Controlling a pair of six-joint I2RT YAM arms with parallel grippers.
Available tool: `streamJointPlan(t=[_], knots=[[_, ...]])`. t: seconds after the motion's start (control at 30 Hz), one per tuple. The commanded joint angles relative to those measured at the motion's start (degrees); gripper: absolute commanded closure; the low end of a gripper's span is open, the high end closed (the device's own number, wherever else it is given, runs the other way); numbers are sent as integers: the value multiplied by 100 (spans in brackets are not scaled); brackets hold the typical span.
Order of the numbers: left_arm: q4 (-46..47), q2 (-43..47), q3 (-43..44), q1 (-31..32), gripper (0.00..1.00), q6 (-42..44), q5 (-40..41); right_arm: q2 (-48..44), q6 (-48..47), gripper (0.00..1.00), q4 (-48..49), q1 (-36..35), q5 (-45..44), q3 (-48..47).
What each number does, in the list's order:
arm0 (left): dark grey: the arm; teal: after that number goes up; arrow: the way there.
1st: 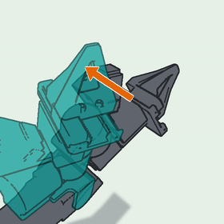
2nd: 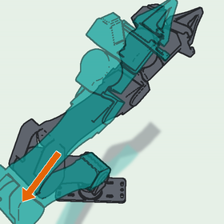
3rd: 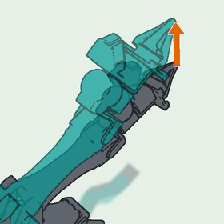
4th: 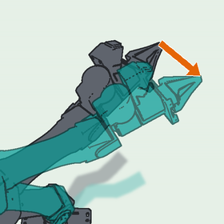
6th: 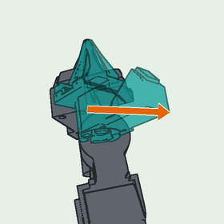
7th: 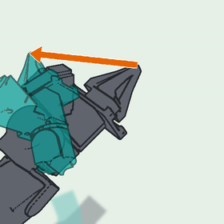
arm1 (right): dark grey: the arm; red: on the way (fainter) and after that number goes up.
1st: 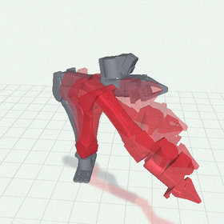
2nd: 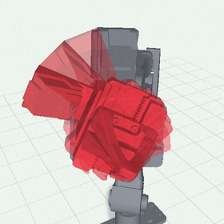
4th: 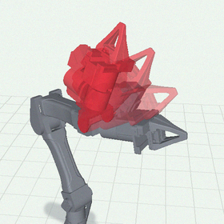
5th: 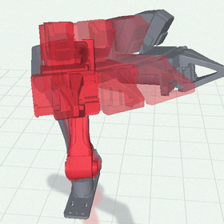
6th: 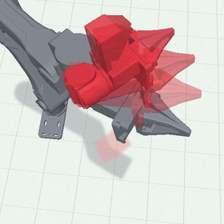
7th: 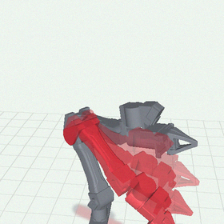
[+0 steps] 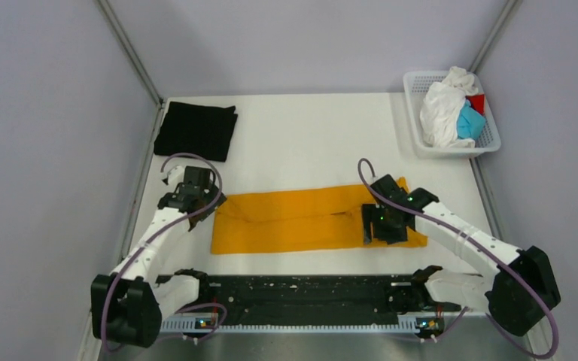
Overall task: Fold and stack the t-shirts
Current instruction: Fold the other side of the tshirt into a rectangle, then rotate the tshirt 90 degrees
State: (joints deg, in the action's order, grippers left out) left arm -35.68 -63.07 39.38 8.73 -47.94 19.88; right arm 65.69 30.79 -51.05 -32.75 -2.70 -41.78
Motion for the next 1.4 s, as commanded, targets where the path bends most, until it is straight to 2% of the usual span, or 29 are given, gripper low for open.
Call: streamJointPlan(t=[0.0, 0.03, 0.1, 0.13, 0.33, 0.4, 0.6, 0.7, 0.77, 1.0, 1.23, 1.37], knots=[[-677, 701, 436, 15, 1, -206, 259, -598, 43, 25, -14, -135, 308, -363], [-525, 786, 460, 15, 1, -122, 103, -632, 37, 21, 178, -137, 90, -463], [-50, 878, 397, 15, 1, 94, -350, -619, -52, 5, 665, -129, -124, -590], [211, 864, 359, 21, 1, 190, -670, -571, -77, 2, 908, -116, -226, -608], [1659, 216, 286, 323, 1, 410, -2191, 209, -272, 1, 2353, 63, -28, -430], [1904, -194, 368, 571, 1, 442, -2323, 499, -321, 1, 2824, 88, 327, -364], [1794, -1320, 645, 788, 1, 505, -2507, 1104, -620, 1, 3219, 76, 1926, -155], [1489, -1475, 623, 782, 1, 511, -2258, 1049, -770, 1, 3233, 52, 2757, 31], [1230, -1455, 548, 788, 1, 505, -2050, 947, -856, 1, 3081, 47, 2980, 131], [216, -1275, 342, 787, 1, 273, -1137, 577, -541, 1, 2665, 227, 1648, 23], [-1010, -899, 254, 788, 1, -168, -290, 321, -93, 1, 2702, 1347, 1158, 183], [-1483, -422, 358, 781, 1, -234, -263, 451, 66, 1, 2672, 1552, 1025, 198]])
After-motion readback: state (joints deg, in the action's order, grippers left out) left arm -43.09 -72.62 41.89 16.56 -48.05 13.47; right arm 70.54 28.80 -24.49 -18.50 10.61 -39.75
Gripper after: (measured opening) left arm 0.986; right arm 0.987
